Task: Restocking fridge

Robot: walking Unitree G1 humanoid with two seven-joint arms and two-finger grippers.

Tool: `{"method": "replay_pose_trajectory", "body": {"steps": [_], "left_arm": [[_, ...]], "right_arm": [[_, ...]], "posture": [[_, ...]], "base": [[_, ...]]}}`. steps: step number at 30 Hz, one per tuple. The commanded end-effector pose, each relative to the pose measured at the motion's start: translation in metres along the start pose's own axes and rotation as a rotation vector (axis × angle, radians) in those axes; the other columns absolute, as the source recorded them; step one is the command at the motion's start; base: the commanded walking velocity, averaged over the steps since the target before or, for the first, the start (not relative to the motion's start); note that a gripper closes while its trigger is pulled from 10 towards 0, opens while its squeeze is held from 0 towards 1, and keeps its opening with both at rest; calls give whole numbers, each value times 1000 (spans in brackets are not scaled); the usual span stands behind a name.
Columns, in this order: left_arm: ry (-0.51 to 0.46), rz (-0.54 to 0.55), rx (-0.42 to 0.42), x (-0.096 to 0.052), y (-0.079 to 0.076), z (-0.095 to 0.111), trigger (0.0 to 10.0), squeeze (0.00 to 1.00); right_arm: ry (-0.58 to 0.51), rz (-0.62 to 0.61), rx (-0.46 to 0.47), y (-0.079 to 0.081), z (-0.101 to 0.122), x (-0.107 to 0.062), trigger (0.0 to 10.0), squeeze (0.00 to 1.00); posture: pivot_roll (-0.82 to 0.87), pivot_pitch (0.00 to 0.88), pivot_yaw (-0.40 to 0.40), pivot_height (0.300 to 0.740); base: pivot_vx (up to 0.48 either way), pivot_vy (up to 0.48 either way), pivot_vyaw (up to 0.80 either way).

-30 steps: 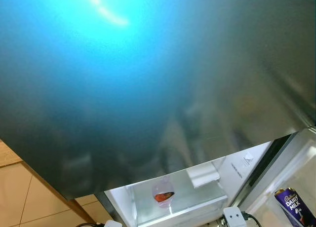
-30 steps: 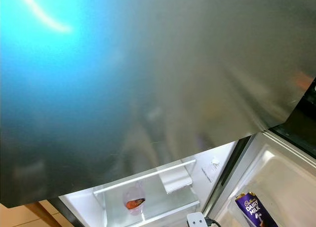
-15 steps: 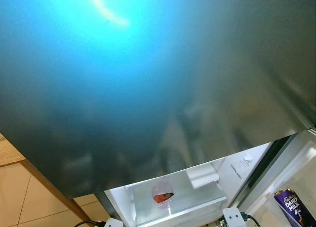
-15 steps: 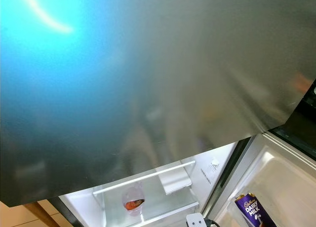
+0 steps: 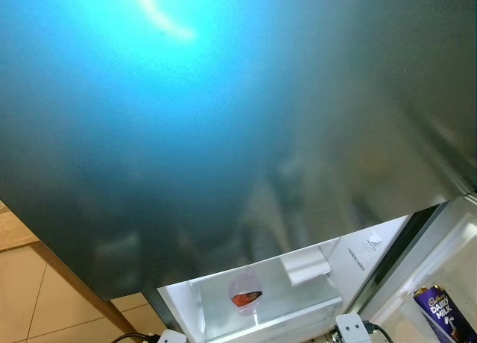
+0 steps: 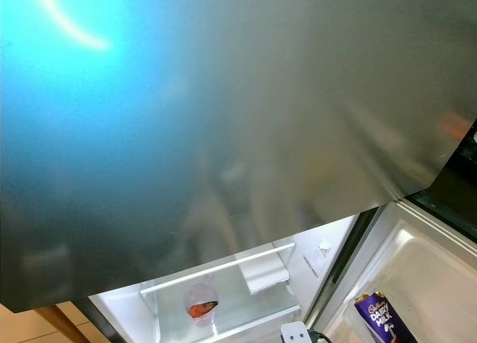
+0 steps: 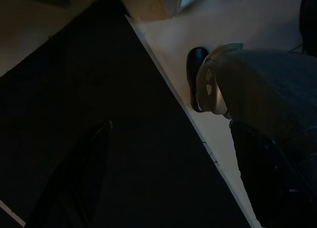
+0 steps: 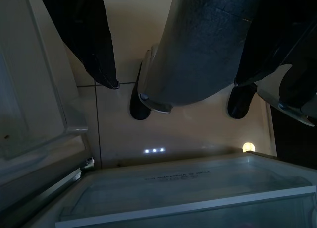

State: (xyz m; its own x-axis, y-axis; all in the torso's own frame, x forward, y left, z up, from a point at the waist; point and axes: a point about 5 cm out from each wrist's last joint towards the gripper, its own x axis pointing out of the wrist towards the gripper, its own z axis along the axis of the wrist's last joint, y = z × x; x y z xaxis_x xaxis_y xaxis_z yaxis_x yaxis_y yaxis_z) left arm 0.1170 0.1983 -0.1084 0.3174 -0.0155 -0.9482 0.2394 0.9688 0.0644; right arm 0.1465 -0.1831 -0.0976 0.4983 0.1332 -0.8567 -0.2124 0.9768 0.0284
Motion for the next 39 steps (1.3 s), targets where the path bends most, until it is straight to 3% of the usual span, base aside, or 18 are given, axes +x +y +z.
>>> {"method": "replay_pose_trajectory", "body": {"steps": [1,39], "left_arm": [[22,-24,10,1,-8,-6,10000,0],[27,-33,24,1,-11,-7,10000,0]], "right_arm": [[39,9,-6,3,-7,0,10000,0],[41,11,-17,2,-7,-1,10000,0]], "posture": [[-8,0,-5,740],[-9,0,-9,740]], "base": [[0,0,0],[0,0,0]]}}
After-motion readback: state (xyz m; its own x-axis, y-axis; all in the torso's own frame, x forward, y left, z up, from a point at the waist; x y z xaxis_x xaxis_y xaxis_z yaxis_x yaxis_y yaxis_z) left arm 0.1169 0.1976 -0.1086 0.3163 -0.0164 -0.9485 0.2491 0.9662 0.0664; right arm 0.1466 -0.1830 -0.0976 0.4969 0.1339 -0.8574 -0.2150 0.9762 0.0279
